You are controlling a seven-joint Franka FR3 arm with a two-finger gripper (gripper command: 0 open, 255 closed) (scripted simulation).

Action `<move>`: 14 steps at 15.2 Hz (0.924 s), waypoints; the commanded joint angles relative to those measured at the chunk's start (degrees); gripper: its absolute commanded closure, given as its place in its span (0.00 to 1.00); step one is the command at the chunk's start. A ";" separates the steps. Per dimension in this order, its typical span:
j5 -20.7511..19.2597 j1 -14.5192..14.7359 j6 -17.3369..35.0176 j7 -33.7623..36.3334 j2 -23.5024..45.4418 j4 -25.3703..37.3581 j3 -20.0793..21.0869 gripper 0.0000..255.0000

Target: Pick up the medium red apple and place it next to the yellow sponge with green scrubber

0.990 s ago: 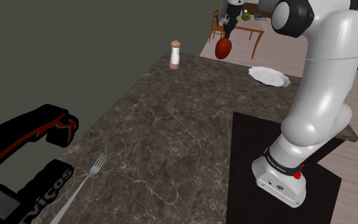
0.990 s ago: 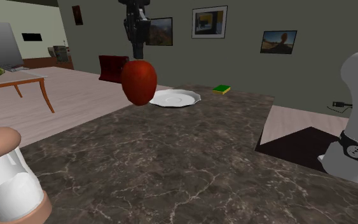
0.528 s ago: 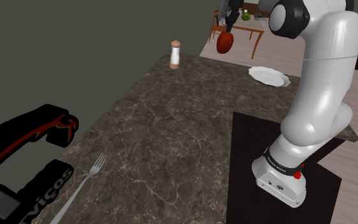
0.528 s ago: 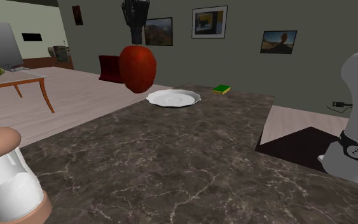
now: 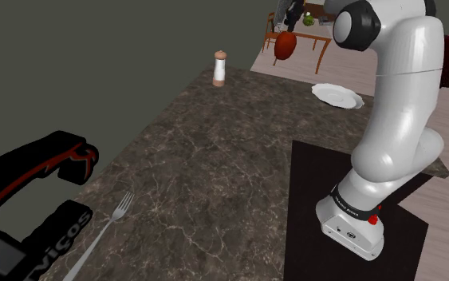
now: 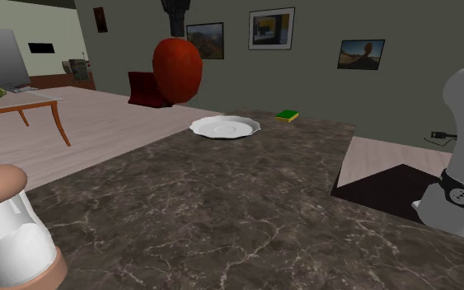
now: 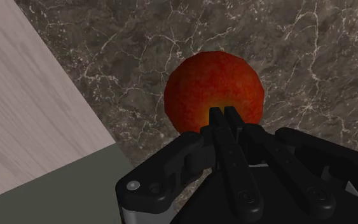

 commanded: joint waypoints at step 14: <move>-2.76 -7.50 7.66 -15.81 -14.32 -21.59 -5.57 1.00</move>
